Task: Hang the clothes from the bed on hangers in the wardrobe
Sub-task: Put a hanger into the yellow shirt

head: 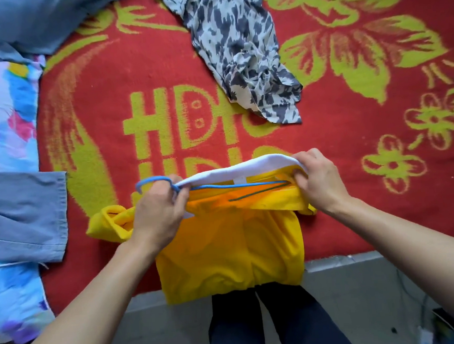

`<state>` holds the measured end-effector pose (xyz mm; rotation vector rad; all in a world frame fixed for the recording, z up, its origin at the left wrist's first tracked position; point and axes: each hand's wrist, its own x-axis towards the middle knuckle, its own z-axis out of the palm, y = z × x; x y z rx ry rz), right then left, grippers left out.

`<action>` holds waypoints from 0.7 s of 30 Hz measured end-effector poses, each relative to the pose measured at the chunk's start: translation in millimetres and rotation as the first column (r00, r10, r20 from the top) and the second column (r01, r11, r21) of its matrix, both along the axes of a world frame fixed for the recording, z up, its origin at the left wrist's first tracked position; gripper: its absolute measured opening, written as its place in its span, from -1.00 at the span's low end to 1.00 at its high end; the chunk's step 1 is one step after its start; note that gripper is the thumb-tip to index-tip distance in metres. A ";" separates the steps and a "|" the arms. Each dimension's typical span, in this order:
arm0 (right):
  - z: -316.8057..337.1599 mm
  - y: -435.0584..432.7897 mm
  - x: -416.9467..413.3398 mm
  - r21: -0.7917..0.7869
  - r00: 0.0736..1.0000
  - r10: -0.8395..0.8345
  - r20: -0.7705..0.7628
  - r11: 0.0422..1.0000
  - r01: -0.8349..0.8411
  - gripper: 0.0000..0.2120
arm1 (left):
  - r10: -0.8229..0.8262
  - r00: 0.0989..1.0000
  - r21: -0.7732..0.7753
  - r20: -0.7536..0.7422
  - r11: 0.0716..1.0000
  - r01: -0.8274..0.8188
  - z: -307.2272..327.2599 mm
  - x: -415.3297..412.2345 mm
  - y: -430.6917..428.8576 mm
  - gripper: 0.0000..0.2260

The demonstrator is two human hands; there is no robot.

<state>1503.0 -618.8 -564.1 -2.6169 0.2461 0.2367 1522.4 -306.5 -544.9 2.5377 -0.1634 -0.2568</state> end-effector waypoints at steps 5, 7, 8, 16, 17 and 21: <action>23.7 20.3 4.1 0.491 0.931 -0.162 -0.326 0.813 0.313 -0.67 | -0.111 0.994 0.082 -0.021 0.990 0.113 -9.9 -13.5 -14.3 -0.72; 24.2 11.8 0.6 0.202 0.935 -0.044 -0.353 0.972 0.122 -0.55 | -0.065 0.992 0.003 -0.107 0.998 0.066 -16.0 -10.9 -4.4 -0.78; 24.6 5.7 -0.3 -0.078 0.952 0.000 -0.307 0.997 -0.025 -0.46 | -0.073 0.988 -0.046 -0.136 0.997 0.067 -16.3 -10.0 0.3 -0.79; 26.4 83.2 2.2 -0.076 0.850 0.509 0.135 0.861 -0.504 -0.80 | -0.230 0.959 -0.294 -0.163 0.940 0.175 11.7 -10.5 -18.7 -0.90; 19.7 84.6 5.5 -0.091 0.838 0.524 0.149 0.852 -0.516 -0.78 | -0.233 0.955 -0.294 -0.183 0.940 0.173 11.4 -9.3 -16.6 -0.87; 0.9 51.9 19.9 -0.168 0.866 0.461 0.192 0.885 -0.434 -0.65 | -0.183 0.959 -0.249 -0.218 0.960 0.126 12.1 -4.6 13.9 -0.64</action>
